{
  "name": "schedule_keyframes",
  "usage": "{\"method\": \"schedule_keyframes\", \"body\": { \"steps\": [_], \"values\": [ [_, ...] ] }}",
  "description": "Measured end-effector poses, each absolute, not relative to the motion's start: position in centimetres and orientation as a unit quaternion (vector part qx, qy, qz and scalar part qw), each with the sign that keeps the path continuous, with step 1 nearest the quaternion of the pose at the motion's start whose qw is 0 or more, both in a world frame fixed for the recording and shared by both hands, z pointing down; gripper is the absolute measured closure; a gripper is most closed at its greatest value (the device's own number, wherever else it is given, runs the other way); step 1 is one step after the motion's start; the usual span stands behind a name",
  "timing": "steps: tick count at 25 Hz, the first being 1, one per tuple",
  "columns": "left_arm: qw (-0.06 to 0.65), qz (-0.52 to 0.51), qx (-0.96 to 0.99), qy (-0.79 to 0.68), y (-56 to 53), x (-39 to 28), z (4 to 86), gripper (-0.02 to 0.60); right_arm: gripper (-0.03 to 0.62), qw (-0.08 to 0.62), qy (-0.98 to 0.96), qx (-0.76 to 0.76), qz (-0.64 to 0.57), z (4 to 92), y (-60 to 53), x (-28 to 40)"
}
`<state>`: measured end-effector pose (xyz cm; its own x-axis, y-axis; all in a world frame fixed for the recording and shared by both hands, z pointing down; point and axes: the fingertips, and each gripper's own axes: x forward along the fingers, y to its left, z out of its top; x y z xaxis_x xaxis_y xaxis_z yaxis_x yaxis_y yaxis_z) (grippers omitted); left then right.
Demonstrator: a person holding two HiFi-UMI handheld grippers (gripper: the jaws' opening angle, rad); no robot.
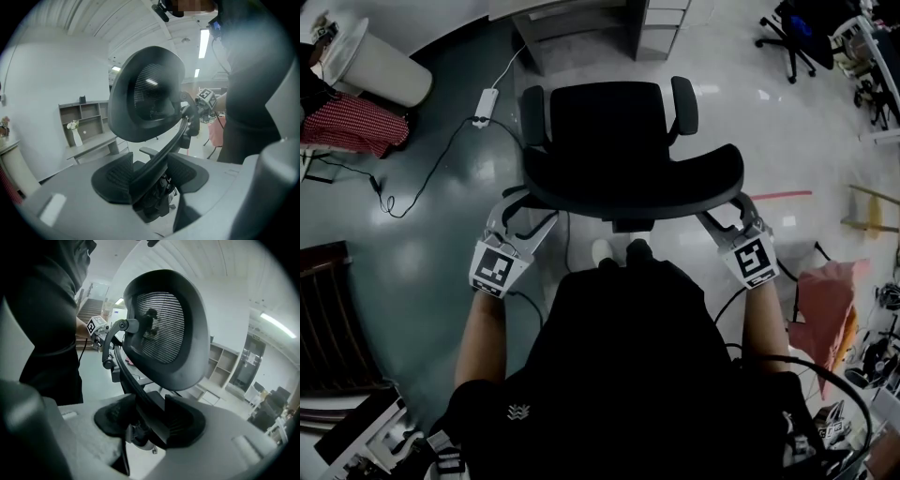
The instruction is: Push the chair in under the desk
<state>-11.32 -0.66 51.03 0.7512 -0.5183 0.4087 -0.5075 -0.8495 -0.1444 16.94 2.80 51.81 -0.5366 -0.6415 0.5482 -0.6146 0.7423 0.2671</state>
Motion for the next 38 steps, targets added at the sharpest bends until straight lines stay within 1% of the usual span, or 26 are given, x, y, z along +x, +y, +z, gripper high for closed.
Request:
{"method": "schedule_keyframes", "body": {
  "steps": [15, 25, 26, 27, 28, 29, 30, 33, 34, 35, 37, 38],
  "values": [
    [0.004, -0.223, -0.929, 0.294, -2.3, -10.5, 50.8, 0.344, 0.398, 0.303, -0.884, 0.355, -0.028, 51.5, 0.4, 17.9],
    [-0.001, -0.236, -0.919, 0.315, -6.4, -9.9, 50.9, 0.353, 0.427, 0.28, -0.893, 0.352, -0.035, 51.0, -4.3, 18.3],
    [-0.003, -0.239, -0.918, 0.317, -6.7, -9.8, 51.1, 0.356, 0.458, 0.27, -0.897, 0.349, -0.035, 50.7, -4.7, 18.1],
    [-0.003, -0.242, -0.917, 0.318, -7.1, -9.7, 51.3, 0.359, 0.51, 0.262, -0.899, 0.348, -0.036, 50.5, -5.2, 17.9],
    [-0.003, -0.243, -0.916, 0.318, -7.4, -9.5, 51.3, 0.362, 0.54, 0.259, -0.899, 0.35, -0.041, 50.3, -5.8, 17.6],
    [-0.001, -0.242, -0.917, 0.317, -7.7, -9.3, 51.2, 0.364, 0.566, 0.26, -0.897, 0.354, -0.048, 50.1, -6.5, 17.5],
    [0.0, -0.241, -0.917, 0.316, -8.0, -9.1, 51.0, 0.365, 0.579, 0.265, -0.895, 0.355, -0.057, 50.0, -7.2, 17.4],
    [-0.005, -0.237, -0.916, 0.323, -9.1, -8.6, 50.9, 0.365, 0.568, 0.295, -0.904, 0.299, -0.082, 50.1, -8.9, 17.5],
    [-0.006, -0.236, -0.915, 0.327, -9.5, -8.4, 51.0, 0.365, 0.535, 0.307, -0.906, 0.278, -0.087, 50.1, -9.4, 17.9],
    [-0.006, -0.236, -0.914, 0.331, -9.9, -8.3, 51.1, 0.365, 0.488, 0.318, -0.906, 0.264, -0.087, 50.3, -10.1, 18.5],
    [-0.005, -0.235, -0.911, 0.34, -10.6, -8.1, 51.2, 0.365, 0.46, 0.347, -0.902, 0.242, -0.082, 51.3, -11.4, 19.6],
    [-0.006, -0.236, -0.909, 0.342, -10.9, -8.1, 51.2, 0.365, 0.434, 0.361, -0.899, 0.233, -0.081, 51.9, -11.9, 19.9]
  ]
}}
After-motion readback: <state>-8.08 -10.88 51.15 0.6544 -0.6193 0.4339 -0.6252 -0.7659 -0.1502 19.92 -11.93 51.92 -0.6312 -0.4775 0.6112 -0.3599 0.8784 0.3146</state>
